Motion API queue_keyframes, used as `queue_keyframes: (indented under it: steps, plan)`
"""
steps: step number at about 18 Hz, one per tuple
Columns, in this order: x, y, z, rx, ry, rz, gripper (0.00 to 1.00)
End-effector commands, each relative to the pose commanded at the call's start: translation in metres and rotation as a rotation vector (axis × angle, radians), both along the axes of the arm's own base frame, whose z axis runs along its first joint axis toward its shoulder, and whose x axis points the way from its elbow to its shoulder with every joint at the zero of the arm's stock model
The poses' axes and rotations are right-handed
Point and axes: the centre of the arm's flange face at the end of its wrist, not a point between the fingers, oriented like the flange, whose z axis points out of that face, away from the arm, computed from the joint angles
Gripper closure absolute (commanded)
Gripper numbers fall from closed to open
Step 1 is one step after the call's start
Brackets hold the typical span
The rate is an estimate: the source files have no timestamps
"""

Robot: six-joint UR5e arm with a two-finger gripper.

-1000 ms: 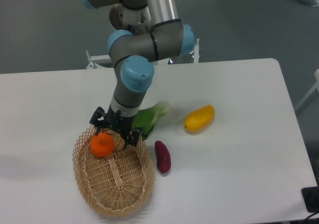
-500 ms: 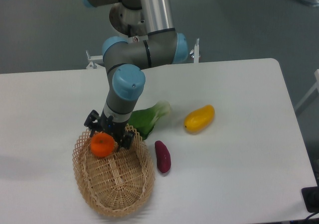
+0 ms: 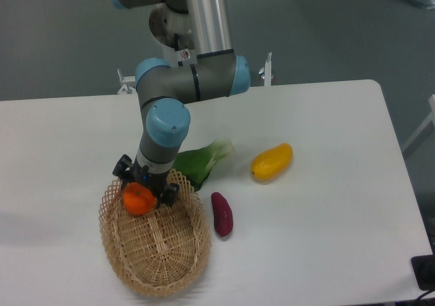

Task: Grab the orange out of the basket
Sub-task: 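Lower the gripper around the orange and close the fingers on it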

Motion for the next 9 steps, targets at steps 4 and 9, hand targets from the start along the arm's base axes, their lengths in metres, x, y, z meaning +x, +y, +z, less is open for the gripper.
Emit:
queue_keyframes:
  steps: [4,9]
  plan:
    - [0.0015,0.0053,-0.0060,-0.045,0.047,0.020,0.00]
    - [-0.0001,0.0079,-0.0062,-0.054,0.049,0.045,0.32]
